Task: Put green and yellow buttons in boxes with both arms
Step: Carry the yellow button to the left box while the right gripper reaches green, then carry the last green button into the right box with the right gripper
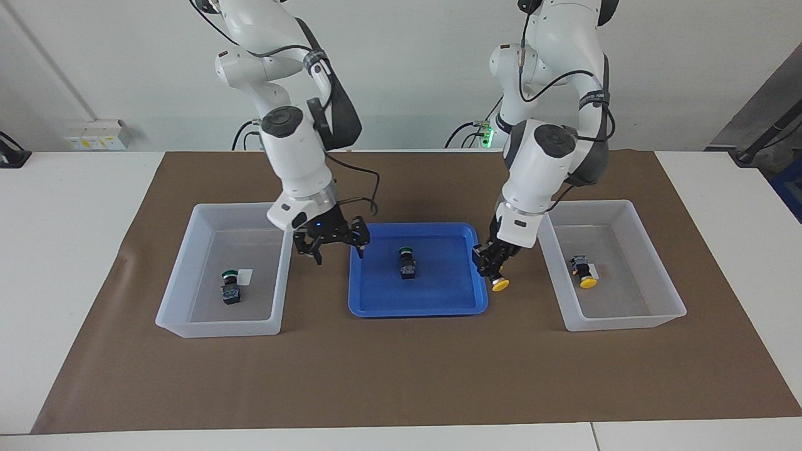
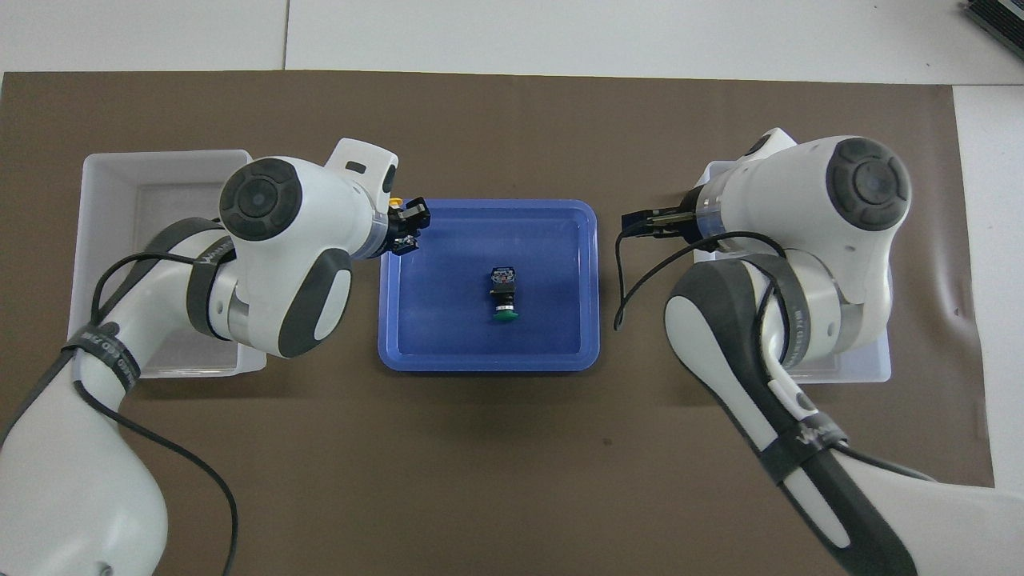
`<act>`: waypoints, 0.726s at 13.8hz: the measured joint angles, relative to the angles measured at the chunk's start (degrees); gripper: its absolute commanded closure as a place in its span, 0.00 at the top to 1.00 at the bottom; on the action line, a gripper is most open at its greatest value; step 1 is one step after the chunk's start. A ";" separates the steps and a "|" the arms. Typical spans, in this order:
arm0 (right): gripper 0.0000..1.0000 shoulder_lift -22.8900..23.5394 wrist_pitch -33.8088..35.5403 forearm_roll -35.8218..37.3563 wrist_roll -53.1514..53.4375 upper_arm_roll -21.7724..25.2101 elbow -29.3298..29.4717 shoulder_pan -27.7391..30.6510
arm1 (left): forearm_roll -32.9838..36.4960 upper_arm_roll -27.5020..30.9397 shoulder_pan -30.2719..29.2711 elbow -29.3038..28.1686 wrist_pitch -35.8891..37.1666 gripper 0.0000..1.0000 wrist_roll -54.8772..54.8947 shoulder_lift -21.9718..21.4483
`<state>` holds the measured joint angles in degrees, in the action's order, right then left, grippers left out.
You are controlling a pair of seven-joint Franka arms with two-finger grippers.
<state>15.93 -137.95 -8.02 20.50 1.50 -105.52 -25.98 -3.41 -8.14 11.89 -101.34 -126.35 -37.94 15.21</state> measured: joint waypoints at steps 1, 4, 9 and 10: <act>1.00 1.26 -2.37 0.00 2.11 -0.01 -0.01 -1.65 | 0.00 0.01 -1.42 0.28 1.43 0.00 2.70 -0.37; 1.00 4.51 -6.82 0.01 7.23 -0.03 0.03 -6.28 | 0.00 0.07 -6.25 0.47 4.58 0.00 12.47 -0.93; 0.79 9.90 -10.39 5.42 9.10 0.08 -0.01 -10.35 | 0.00 0.21 -14.73 0.48 7.22 0.00 28.88 -1.09; 0.56 10.33 -10.40 7.08 9.10 0.30 -0.09 -10.22 | 0.00 0.24 -16.42 0.47 7.41 0.00 31.78 -1.09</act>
<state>26.26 -148.35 -0.94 29.60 1.80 -105.61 -36.20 -3.41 -7.91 -4.53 -100.86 -118.94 -6.16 14.12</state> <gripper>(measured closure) 0.075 0.577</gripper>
